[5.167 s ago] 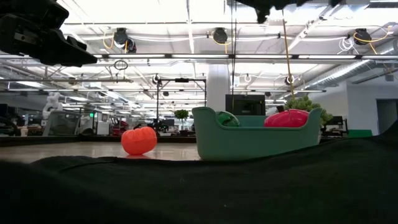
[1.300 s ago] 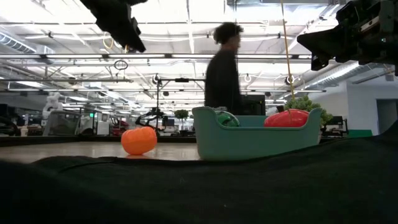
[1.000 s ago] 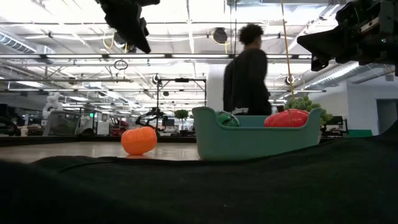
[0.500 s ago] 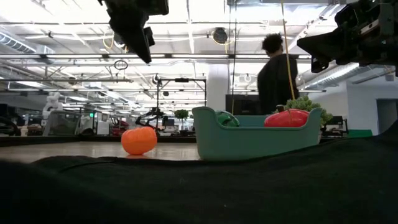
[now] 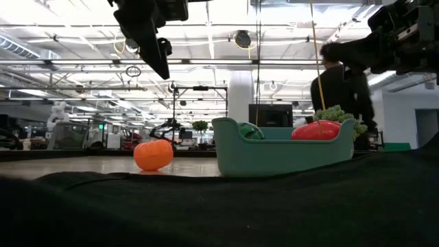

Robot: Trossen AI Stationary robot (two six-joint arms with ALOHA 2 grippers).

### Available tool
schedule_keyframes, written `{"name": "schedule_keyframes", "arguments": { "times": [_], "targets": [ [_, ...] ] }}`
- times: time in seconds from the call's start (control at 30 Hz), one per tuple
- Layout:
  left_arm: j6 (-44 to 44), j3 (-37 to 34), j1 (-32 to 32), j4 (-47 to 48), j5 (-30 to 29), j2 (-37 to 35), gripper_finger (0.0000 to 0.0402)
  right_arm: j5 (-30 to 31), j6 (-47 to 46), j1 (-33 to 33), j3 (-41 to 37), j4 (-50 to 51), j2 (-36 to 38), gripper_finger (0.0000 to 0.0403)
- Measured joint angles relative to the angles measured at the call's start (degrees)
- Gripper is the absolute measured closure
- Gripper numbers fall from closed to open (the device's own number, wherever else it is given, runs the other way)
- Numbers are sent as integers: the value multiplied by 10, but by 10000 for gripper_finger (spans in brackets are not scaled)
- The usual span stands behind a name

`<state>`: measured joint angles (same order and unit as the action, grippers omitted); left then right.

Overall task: Pick and placing Produce into tupperware
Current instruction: Put the pumpkin into the blue bin

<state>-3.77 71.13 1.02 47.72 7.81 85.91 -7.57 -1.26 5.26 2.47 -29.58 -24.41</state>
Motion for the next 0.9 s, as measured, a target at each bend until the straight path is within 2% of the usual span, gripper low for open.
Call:
{"name": "schedule_keyframes", "arguments": {
  "times": [0.23, 0.6, 0.9],
  "targets": [
    [-2, 0, 9, -4, -3, 13, 84, 0, 3, 0, 0, 3, -1, 403],
    [-4, -26, 29, -29, -34, 72, 82, 0, 4, 0, 0, 12, -2, 403],
    [-34, -51, 30, -49, -22, 104, 82, 0, 2, -1, 0, 9, -4, 403]
  ]
}}
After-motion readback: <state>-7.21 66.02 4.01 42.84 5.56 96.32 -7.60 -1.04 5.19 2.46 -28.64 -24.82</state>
